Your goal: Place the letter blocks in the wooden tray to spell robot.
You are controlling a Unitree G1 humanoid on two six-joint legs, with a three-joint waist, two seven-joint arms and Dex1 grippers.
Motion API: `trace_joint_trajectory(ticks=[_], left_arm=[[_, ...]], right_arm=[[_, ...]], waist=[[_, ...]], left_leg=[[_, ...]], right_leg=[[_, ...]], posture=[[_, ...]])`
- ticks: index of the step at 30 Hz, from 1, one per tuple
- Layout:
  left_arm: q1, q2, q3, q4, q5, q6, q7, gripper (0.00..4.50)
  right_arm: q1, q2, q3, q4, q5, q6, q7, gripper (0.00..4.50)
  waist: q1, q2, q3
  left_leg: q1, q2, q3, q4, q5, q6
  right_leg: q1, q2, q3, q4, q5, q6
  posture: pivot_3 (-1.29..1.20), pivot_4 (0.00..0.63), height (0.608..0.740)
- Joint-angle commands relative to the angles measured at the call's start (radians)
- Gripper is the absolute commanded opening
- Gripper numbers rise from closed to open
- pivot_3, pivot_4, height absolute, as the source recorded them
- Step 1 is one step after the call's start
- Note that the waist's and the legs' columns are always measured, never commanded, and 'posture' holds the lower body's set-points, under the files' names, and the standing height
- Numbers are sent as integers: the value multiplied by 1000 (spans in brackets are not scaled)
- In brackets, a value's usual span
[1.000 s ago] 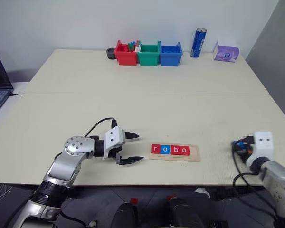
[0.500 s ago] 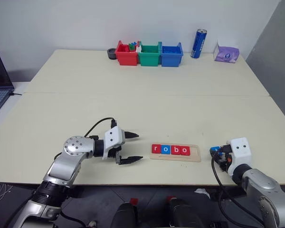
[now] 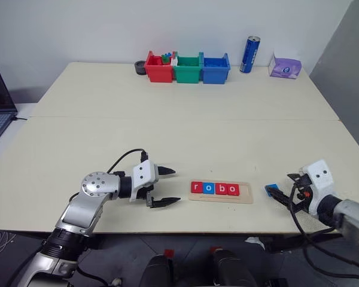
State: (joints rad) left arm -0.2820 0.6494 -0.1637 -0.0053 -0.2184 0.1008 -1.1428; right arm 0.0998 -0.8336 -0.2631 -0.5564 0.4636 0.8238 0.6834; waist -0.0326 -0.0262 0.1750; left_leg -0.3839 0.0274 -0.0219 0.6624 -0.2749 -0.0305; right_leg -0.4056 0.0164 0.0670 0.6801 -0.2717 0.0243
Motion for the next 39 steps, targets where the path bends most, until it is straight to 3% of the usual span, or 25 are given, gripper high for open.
trace_joint_trajectory(ticks=[1,6,16,25,33,39], left_arm=[[-24,-10,-7,-21,6,-7,6,4500],[-31,-19,-11,-23,13,-5,11,4500],[-22,-16,-10,-47,12,9,18,4500],[-17,-18,-9,-48,14,6,21,4500],[2,-15,-7,-51,15,0,22,4500],[-4,-26,-10,-40,19,-6,26,4500]], right_arm=[[-29,-94,77,65,-47,-142,157,4462],[-126,-185,237,267,-203,-386,285,4462],[-309,-206,366,493,-271,-513,500,4462],[-348,-181,383,518,-274,-483,542,1461],[-333,-174,299,290,-137,-296,519,1465],[-356,-165,389,204,-193,-249,482,1465]], waist=[[0,-1,0],[0,-2,1],[1,-2,2],[2,-2,2],[1,-2,2],[3,-2,2]], left_leg=[[0,0,0,0,0,0],[0,0,0,0,0,0],[0,1,0,0,0,0],[0,1,-1,0,0,0],[0,1,-2,0,0,0],[0,1,-2,1,0,0]], right_leg=[[0,0,-1,0,0,0],[0,0,-1,-1,0,0],[0,0,-1,0,0,0],[0,-1,-1,0,0,0],[0,-1,-1,1,0,0],[0,-1,-1,1,0,0]], posture=[[0,150,740],[0,150,740],[0,150,740],[0,150,740],[0,150,740],[0,150,740]])
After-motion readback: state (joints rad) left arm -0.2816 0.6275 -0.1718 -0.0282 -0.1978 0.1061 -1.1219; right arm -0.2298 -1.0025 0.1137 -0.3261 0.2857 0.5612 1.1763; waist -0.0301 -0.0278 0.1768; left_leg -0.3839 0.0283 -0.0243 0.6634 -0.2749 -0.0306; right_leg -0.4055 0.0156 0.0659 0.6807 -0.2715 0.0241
